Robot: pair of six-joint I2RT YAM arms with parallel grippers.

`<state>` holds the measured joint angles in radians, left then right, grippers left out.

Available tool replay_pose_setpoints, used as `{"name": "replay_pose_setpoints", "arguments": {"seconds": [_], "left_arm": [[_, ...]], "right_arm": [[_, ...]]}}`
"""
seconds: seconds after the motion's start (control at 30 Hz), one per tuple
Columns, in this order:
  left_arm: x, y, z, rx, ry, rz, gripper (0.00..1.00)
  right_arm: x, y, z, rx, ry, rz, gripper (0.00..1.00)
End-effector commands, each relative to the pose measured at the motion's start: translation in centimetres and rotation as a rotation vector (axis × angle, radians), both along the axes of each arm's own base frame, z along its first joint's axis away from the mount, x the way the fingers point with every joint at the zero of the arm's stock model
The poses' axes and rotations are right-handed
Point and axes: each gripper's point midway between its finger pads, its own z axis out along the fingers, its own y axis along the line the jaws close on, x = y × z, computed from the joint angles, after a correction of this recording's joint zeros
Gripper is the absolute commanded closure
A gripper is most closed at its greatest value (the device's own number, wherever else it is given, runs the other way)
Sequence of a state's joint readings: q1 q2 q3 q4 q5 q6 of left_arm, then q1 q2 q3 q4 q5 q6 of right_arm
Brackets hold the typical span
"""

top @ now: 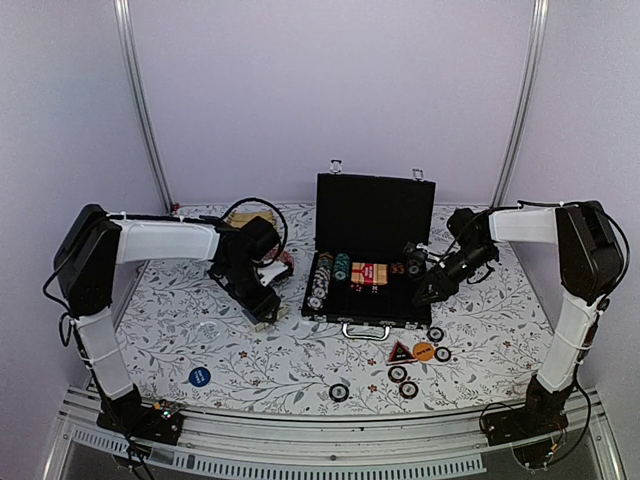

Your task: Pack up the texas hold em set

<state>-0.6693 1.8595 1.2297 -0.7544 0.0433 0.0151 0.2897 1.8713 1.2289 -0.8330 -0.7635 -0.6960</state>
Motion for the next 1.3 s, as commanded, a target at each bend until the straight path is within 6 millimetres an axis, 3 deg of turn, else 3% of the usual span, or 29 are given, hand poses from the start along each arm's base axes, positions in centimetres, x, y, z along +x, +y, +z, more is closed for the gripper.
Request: {"name": "replay_pose_setpoints", "arguments": {"seconds": [0.0, 0.13, 0.27, 0.37, 0.47, 0.6, 0.93, 1.27], "left_arm": [[-0.7, -5.0, 4.5, -0.099, -0.031, -0.107, 0.43], [-0.8, -10.8, 9.3, -0.209, -0.124, -0.243, 0.42], [0.9, -15.4, 11.5, -0.245, -0.257, -0.365, 0.41], [2.4, -18.2, 10.4, -0.25, -0.287, -0.441, 0.4], [3.8, -21.1, 10.7, -0.276, -0.332, -0.511, 0.4], [4.6, -23.9, 8.9, -0.282, -0.371, -0.608, 0.4], [5.0, -24.9, 3.6, -0.146, -0.404, -0.728, 0.38], [2.6, -25.4, 0.8, -0.099, -0.363, -0.837, 0.35]], "right_arm": [[-0.6, 0.3, -0.6, 0.003, 0.031, 0.018, 0.6], [-0.6, 0.3, -0.5, 0.005, 0.03, 0.022, 0.6], [-0.6, 0.4, -0.2, 0.012, 0.025, 0.024, 0.6], [-0.6, 0.4, 0.3, 0.019, 0.017, 0.024, 0.6], [-0.5, 0.5, 0.6, 0.024, 0.009, 0.024, 0.6], [-0.5, 0.4, 0.7, 0.021, 0.004, 0.022, 0.6], [-0.5, 0.1, 0.0, -0.001, 0.006, 0.02, 0.6], [-0.6, 0.0, -0.4, -0.013, 0.009, 0.023, 0.6]]}}
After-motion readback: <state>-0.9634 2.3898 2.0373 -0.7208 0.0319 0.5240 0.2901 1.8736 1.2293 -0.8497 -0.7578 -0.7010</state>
